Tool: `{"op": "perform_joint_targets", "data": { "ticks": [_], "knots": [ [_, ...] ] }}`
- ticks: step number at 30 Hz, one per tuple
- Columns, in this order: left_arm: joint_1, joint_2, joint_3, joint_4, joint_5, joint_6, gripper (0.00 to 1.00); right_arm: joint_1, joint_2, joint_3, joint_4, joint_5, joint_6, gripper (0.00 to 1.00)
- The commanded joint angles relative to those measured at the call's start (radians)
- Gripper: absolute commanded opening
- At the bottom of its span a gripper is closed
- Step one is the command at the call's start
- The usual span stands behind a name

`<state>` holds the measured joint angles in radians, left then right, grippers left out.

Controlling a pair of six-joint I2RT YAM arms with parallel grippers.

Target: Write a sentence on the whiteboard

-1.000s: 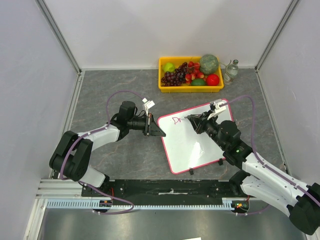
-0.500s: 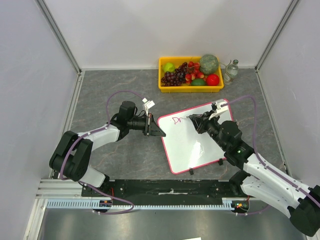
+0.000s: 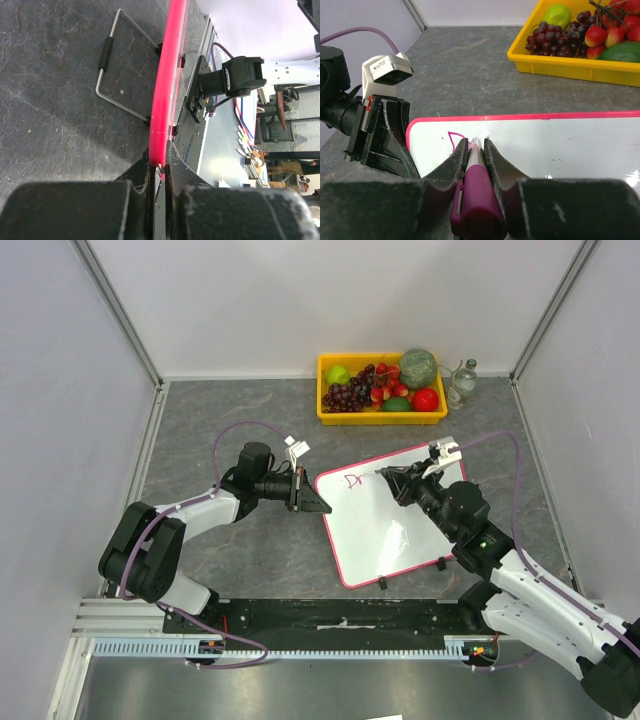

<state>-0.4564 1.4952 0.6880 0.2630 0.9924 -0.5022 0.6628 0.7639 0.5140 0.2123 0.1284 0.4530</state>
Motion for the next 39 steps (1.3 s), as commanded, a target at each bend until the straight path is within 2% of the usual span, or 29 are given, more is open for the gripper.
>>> {"op": "perform_joint_targets", "data": {
  "ticks": [1,16,30,39],
  "knots": [
    [-0.015,-0.007,-0.012,-0.053,0.0,0.136,0.02,-0.003,0.028,0.029,0.012,-0.016,-0.002,0.0],
    [-0.014,-0.004,-0.01,-0.051,-0.001,0.136,0.02,-0.003,0.052,-0.012,0.004,-0.021,-0.004,0.0],
    [-0.014,-0.003,-0.012,-0.051,0.0,0.136,0.02,-0.003,0.021,-0.023,-0.054,0.073,-0.017,0.0],
    [-0.016,-0.001,-0.008,-0.053,-0.001,0.136,0.02,-0.005,0.061,0.011,-0.024,0.093,0.006,0.0]
  ]
}}
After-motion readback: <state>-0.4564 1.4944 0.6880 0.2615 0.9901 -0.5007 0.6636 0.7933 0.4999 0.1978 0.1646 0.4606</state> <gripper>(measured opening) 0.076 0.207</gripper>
